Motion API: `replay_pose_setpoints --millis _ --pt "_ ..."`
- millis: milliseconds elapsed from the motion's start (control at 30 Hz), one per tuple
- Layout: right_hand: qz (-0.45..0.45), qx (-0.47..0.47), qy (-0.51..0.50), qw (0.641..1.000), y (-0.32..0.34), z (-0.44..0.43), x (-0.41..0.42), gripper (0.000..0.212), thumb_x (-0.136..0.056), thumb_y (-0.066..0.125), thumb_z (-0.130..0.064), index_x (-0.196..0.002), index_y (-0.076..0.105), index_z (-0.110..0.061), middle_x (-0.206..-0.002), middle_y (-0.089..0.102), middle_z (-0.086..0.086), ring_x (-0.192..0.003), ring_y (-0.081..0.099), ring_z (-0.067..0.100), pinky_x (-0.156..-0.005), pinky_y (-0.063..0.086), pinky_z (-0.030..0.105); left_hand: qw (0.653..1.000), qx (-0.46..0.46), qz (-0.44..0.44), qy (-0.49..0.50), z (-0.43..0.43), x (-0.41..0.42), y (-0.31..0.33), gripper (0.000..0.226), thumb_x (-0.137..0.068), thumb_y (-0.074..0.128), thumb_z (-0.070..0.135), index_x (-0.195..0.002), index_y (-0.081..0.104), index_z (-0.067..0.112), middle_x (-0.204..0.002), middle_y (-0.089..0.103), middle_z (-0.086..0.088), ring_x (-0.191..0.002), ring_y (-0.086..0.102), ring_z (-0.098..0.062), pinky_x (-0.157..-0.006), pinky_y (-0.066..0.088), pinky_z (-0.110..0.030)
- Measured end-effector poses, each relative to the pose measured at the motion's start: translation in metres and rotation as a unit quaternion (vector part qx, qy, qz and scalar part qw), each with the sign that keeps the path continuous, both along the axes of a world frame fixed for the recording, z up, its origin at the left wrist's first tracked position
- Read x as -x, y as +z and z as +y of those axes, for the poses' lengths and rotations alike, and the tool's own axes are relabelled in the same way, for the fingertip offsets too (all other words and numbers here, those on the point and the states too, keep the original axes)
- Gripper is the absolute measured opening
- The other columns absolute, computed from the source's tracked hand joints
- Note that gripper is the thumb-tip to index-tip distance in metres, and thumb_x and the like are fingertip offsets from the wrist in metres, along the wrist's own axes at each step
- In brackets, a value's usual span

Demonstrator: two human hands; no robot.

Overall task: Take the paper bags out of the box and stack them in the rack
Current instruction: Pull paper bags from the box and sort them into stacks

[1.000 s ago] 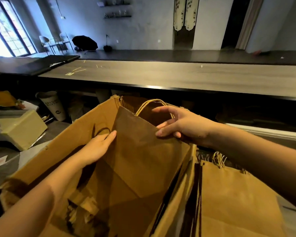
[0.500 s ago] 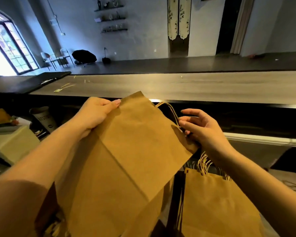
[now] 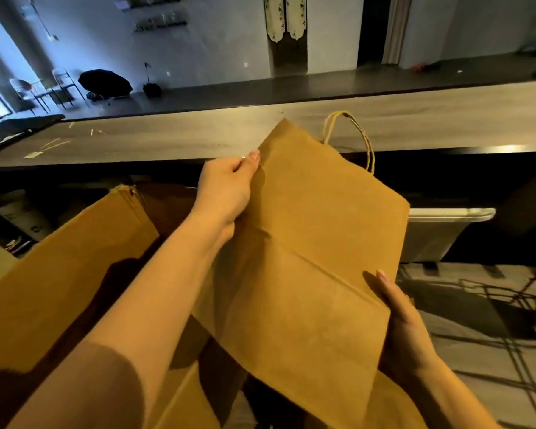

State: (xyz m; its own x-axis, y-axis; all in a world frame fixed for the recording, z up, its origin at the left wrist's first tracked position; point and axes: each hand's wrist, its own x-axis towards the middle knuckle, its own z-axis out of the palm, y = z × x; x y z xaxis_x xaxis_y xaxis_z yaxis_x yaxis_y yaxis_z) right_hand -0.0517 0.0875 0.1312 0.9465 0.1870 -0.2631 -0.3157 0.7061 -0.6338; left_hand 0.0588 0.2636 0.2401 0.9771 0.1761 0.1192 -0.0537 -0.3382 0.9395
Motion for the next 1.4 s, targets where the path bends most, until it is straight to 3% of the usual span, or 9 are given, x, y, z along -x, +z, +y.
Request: replay_pose_setpoints --millis 100,200,300,500,667,767,1067,1300,1400 --pt "0.053 0.050 -0.047 0.996 -0.025 -0.011 0.001 0.048 -0.069 0.066 -0.043 -0.111 0.054 -0.024 -0.090 0.075 0.000 -0.081 0.072 0.018 -0.063 0.056 0.035 0.997 -0.057 -0.045 -0.020 -0.015 0.008 -0.015 0.043 -0.096 0.050 0.037 -0.088 0.066 -0.002 -0.071 0.054 -0.009 -0.068 0.048 -0.018 -0.064 0.036 -0.031" --pt "0.061 0.135 -0.119 0.982 -0.047 -0.026 0.009 0.041 -0.075 0.058 -0.043 -0.112 0.055 -0.026 -0.104 0.071 -0.004 -0.092 0.069 0.013 -0.072 0.053 0.031 0.987 -0.125 -0.038 -0.096 -0.030 0.028 -0.036 0.027 -0.094 0.051 0.036 -0.102 0.063 0.012 -0.094 0.066 -0.002 -0.087 0.060 -0.019 -0.079 0.051 -0.041" --pt "0.072 0.277 -0.180 0.941 -0.064 -0.042 0.021 0.021 -0.085 0.059 -0.037 -0.105 0.054 -0.037 -0.106 0.065 -0.013 -0.098 0.063 0.009 -0.082 0.048 0.031 0.960 -0.205 0.025 -0.189 -0.045 0.058 -0.063 0.039 -0.093 0.049 0.044 -0.128 0.039 0.028 -0.118 0.053 0.011 -0.103 0.051 -0.008 -0.081 0.044 -0.023" --pt "0.089 0.485 -0.205 0.845 -0.099 -0.064 0.037 0.040 -0.089 0.060 -0.029 -0.124 0.042 -0.030 -0.110 0.050 -0.010 -0.104 0.049 0.012 -0.093 0.040 0.032 0.922 -0.263 0.153 -0.239 -0.051 0.088 -0.133 0.087 -0.091 0.051 0.046 -0.148 -0.013 0.031 -0.154 0.021 0.004 -0.137 0.030 -0.017 -0.109 0.032 -0.033" --pt "0.074 0.603 -0.187 0.772 -0.132 -0.059 0.056 0.048 -0.079 0.073 -0.026 -0.119 0.046 -0.024 -0.093 0.055 -0.011 -0.092 0.054 0.013 -0.079 0.044 0.026 0.907 -0.244 0.261 -0.222 -0.047 0.101 -0.178 0.098 -0.091 0.058 0.031 -0.144 -0.025 0.024 -0.148 0.034 -0.001 -0.130 0.042 -0.017 -0.104 0.036 -0.029" --pt "0.090 0.660 -0.143 0.732 -0.151 -0.056 0.057 0.063 -0.075 0.077 -0.031 -0.128 0.048 -0.013 -0.117 0.058 0.007 -0.112 0.053 0.025 -0.094 0.044 0.036 0.902 -0.233 0.298 -0.208 -0.045 0.108 -0.195 0.095 -0.094 0.054 0.029 -0.144 -0.026 0.020 -0.155 0.021 -0.004 -0.133 0.037 -0.018 -0.104 0.034 -0.026" --pt "0.115 0.623 -0.024 0.773 -0.153 -0.060 0.044 0.085 -0.084 0.070 -0.026 -0.150 0.017 -0.018 -0.146 0.042 0.008 -0.132 0.042 0.027 -0.104 0.037 0.034 0.881 -0.166 0.391 -0.207 -0.033 0.094 -0.229 0.094 -0.092 0.053 0.040 -0.146 -0.022 0.020 -0.155 0.021 -0.002 -0.137 0.032 -0.022 -0.110 0.033 -0.034" --pt "0.011 0.639 -0.119 0.760 -0.120 -0.066 0.010 0.051 -0.089 0.063 -0.024 -0.137 0.046 -0.020 -0.130 0.058 0.004 -0.121 0.052 0.018 -0.100 0.043 0.034 0.841 -0.295 0.362 -0.273 -0.056 0.075 -0.201 0.085 -0.096 0.046 0.039 -0.148 -0.018 0.022 -0.159 -0.008 -0.005 -0.146 0.005 -0.027 -0.118 0.014 -0.044" --pt "-0.096 0.634 -0.146 0.753 -0.079 -0.061 -0.024 0.027 -0.091 0.060 -0.019 -0.119 0.060 -0.020 -0.096 0.065 -0.013 -0.094 0.060 -0.002 -0.089 0.053 0.031 0.813 -0.376 0.289 -0.338 -0.072 0.055 -0.161 0.068 -0.096 0.044 0.043 -0.151 0.015 0.016 -0.155 0.022 -0.012 -0.139 0.028 -0.029 -0.113 0.029 -0.042"
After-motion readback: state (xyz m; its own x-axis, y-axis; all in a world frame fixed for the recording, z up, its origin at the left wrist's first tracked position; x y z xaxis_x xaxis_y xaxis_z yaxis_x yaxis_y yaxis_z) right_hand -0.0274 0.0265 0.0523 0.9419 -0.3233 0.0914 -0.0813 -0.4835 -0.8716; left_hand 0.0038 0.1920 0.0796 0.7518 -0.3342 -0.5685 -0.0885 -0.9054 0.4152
